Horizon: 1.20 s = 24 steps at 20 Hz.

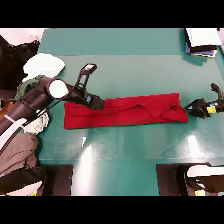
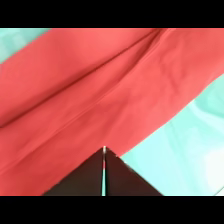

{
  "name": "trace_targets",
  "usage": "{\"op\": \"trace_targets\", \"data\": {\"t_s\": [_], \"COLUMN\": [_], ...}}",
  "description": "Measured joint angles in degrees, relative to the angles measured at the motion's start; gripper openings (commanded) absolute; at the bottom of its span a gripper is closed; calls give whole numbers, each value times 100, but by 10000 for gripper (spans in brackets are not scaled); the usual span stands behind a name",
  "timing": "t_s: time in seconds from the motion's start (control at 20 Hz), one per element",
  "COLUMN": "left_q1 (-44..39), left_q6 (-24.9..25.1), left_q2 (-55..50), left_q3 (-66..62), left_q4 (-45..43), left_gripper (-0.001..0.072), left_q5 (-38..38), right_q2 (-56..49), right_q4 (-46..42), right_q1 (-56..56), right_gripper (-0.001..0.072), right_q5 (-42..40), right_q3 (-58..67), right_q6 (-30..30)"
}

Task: Fold the shirts.

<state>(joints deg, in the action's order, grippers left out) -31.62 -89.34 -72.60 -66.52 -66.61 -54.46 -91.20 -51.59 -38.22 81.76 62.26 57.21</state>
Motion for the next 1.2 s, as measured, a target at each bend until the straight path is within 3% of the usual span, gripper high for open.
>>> {"op": "trace_targets", "data": {"t_s": [0.25,0.3,0.45,0.55,0.6,0.95,1.2], "left_q1": [-450,-551,-763,-813,-833,-876,-885], "left_q6": [-59,-61,-68,-74,-76,-85,-166], "left_q2": [-715,-879,-1305,-1493,-1574,-1917,-2225], "left_q3": [-494,-573,-763,-831,-850,-901,-909], "left_q4": [79,98,138,179,188,232,238], "left_gripper": [23,23,23,23,23,23,23], "left_q5": [-42,-46,-52,-2,50,610,931], "right_q2": [-341,-367,-415,-426,-428,-48,922], "right_q4": [256,262,271,328,330,511,769], "right_q1": [483,603,970,1172,1268,1749,2131], "right_gripper": [597,557,346,99,32,14,14], "right_q5": [109,107,48,85,127,505,566], "right_q3": [330,400,588,649,669,719,723], "right_q6": [-170,-184,-208,-245,-299,-466,186]}}
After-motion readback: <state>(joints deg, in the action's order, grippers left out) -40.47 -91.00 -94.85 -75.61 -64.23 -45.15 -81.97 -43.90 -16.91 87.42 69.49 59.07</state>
